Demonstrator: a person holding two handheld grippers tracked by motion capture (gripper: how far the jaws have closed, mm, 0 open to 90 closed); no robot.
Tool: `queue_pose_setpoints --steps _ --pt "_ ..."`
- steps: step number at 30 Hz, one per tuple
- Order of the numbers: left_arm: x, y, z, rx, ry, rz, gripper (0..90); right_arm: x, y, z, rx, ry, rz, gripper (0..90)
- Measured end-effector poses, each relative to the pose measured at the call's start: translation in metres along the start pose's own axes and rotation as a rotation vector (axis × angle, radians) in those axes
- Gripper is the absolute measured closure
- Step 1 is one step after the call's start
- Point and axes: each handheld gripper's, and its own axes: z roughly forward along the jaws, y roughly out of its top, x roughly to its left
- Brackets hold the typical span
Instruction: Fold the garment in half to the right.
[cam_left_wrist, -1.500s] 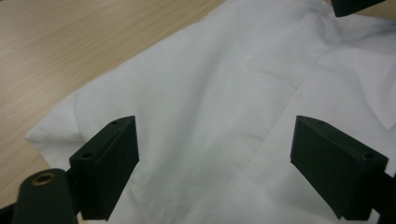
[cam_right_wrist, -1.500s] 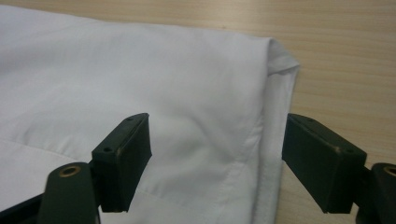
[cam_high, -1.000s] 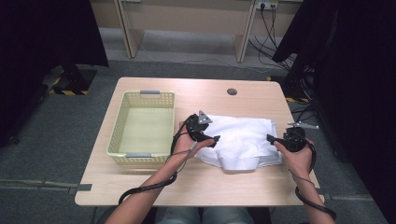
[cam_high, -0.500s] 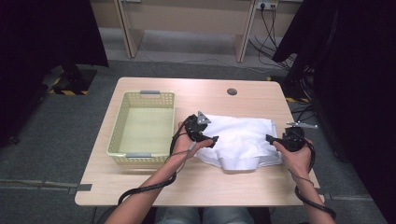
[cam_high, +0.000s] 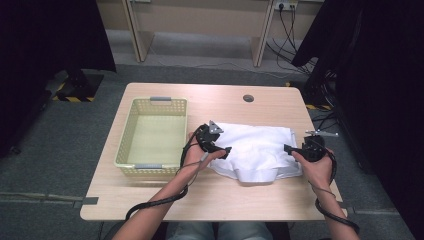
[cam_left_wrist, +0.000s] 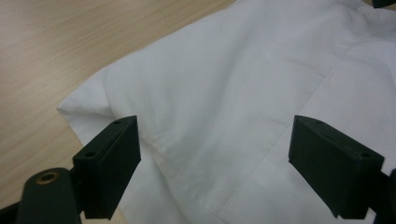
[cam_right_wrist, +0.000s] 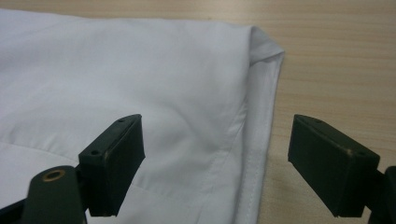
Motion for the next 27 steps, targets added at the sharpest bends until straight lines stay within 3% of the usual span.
queue_pose_setpoints --steps 15,21,27 --pt "0.003 -0.006 0.007 0.069 0.054 -0.021 15.0 -0.001 -0.001 0.012 0.062 -0.039 -0.003 18.6" --pt "0.007 -0.010 0.009 0.091 0.084 -0.043 14.1 0.004 0.000 0.016 0.084 -0.043 -0.031 18.6" --pt "0.010 -0.012 0.013 0.118 0.085 -0.054 13.9 0.007 0.002 0.021 0.099 -0.049 -0.045 18.6"
